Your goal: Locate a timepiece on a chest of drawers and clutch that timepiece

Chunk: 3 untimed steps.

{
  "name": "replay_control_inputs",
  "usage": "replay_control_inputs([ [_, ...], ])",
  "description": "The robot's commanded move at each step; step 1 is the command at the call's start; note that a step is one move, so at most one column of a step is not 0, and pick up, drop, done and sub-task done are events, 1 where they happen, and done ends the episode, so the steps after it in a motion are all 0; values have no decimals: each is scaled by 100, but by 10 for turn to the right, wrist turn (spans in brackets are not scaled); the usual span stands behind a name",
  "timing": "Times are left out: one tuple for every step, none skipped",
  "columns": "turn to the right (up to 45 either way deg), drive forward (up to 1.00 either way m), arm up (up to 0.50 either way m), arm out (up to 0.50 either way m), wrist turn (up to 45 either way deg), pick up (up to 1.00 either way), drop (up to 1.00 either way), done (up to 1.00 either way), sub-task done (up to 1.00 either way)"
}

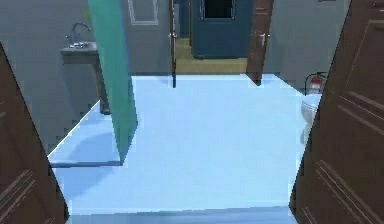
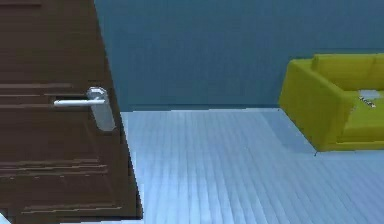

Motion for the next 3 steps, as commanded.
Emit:
replay_control_inputs([
  [60, 0, 0, 0, 0, 0, 0, 0, 0],
  [0, 100, 0, 0, 0, 0, 0, 0, 0],
  [60, 0, 0, 0, 0, 0, 0, 0, 0],
])
